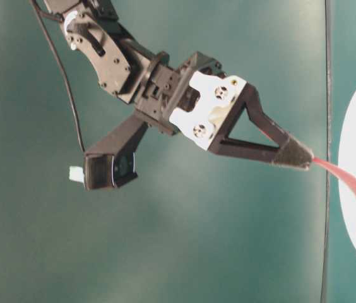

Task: Scoop the yellow hexagonal prism block from the bowl with a spoon using the right arm.

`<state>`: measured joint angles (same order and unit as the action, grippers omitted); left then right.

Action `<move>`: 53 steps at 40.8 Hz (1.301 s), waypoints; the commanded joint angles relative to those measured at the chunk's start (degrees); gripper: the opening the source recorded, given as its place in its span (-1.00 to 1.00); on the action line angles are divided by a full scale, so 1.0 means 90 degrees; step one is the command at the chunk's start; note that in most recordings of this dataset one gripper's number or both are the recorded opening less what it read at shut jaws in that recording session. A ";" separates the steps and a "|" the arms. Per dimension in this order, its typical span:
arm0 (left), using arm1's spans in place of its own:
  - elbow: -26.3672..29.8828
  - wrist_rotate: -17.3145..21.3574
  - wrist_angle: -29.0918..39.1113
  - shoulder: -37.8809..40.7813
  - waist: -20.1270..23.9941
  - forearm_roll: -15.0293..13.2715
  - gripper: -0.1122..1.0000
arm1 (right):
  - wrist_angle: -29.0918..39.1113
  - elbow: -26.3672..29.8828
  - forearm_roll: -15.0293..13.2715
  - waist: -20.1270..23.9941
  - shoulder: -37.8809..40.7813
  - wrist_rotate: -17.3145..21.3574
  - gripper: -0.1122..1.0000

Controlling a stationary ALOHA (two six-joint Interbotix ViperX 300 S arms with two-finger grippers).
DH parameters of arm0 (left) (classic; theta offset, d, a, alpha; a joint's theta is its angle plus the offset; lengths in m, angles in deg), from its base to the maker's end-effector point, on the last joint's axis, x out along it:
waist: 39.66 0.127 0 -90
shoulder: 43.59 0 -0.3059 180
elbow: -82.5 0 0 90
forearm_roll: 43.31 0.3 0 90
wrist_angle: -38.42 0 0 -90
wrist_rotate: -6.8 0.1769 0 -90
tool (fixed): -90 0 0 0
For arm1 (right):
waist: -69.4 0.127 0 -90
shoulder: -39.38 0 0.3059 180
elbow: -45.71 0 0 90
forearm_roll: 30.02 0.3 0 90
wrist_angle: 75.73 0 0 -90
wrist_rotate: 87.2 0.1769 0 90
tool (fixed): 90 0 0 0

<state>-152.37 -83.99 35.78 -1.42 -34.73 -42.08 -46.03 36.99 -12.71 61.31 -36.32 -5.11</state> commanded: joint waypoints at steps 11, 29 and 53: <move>0.0186 -0.0010 0.0000 0.0029 0.0029 0.0010 -0.74 | -0.1172 -0.0596 -0.0010 0.0010 -0.0801 -0.0049 -0.35; 0.0186 0.0000 0.0000 0.0029 0.0020 0.0000 -0.74 | -0.3281 -0.2002 -0.0410 0.0342 -0.1992 -0.0195 -0.35; 0.0186 0.0000 -0.0010 0.0029 0.0020 0.0000 -0.74 | -0.4209 -0.2754 -0.0859 0.0625 -0.2812 -0.0215 -0.35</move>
<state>-152.28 -83.99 35.96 -1.42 -34.65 -42.08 -83.20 11.50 -20.35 66.76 -60.93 -6.95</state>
